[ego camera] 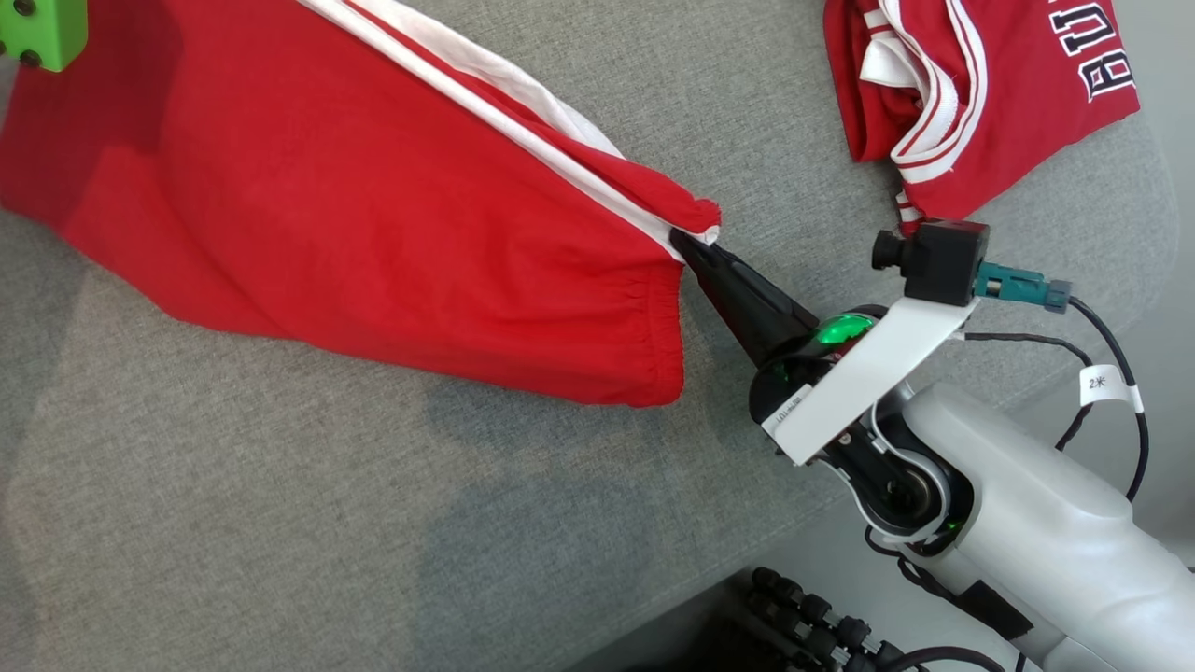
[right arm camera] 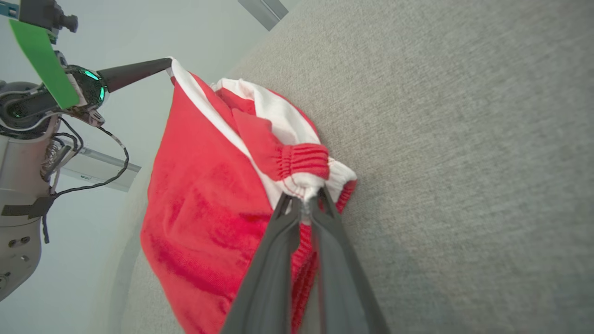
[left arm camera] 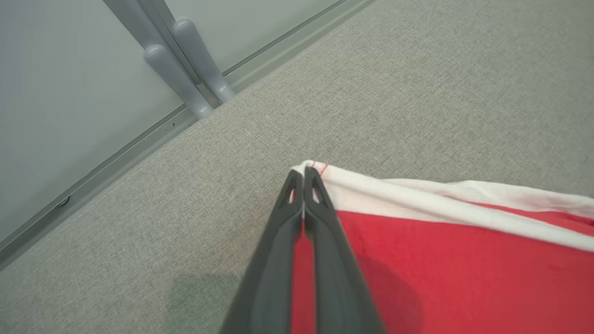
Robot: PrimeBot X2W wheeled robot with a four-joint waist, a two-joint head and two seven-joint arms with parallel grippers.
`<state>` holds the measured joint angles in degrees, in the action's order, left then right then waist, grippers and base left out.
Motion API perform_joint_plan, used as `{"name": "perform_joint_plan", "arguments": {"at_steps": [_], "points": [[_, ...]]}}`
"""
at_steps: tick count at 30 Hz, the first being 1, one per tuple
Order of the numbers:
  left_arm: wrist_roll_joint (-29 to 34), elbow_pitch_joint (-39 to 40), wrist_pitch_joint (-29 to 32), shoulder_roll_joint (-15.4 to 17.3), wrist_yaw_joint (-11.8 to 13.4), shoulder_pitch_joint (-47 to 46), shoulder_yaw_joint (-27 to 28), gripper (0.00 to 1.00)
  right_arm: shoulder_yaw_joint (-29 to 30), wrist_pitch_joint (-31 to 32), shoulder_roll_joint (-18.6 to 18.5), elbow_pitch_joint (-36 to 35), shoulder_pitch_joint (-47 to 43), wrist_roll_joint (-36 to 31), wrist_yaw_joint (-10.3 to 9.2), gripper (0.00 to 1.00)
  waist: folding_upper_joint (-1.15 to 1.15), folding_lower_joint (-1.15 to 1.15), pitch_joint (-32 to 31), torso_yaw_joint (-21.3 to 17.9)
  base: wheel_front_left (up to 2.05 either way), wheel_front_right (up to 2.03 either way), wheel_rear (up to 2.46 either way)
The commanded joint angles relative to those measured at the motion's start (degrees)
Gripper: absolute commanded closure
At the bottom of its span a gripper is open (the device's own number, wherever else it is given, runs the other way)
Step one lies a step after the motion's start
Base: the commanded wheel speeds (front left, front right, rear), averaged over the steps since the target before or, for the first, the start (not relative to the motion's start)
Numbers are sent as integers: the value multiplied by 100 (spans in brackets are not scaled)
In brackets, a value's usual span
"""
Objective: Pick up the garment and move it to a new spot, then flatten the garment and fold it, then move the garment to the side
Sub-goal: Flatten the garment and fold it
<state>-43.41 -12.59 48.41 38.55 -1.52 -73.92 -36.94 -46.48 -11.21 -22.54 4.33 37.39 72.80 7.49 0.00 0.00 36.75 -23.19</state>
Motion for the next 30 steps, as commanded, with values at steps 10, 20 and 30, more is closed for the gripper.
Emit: {"name": "perform_joint_plan", "arguments": {"at_steps": [10, 20, 30], "points": [[42, -642, -261, -117, -178, -36, -107, 100, -145, -283, 102, 144, 245, -39, -1, 0, 0, 0, 17, -24, 0, 0, 0], [-103, -693, -1044, -350, -290, 463, -103, 0, 279, -401, -383, 206, -122, -1569, -1, 0, 0, 0, -457, 56, 0, 0, 0], [166, 428, -3289, -351, -83, 2181, 11, 0, 3071, -395, 492, -858, -1894, -5138, -3, 0, 0, 0, -1605, 372, 0, 0, 0]]}}
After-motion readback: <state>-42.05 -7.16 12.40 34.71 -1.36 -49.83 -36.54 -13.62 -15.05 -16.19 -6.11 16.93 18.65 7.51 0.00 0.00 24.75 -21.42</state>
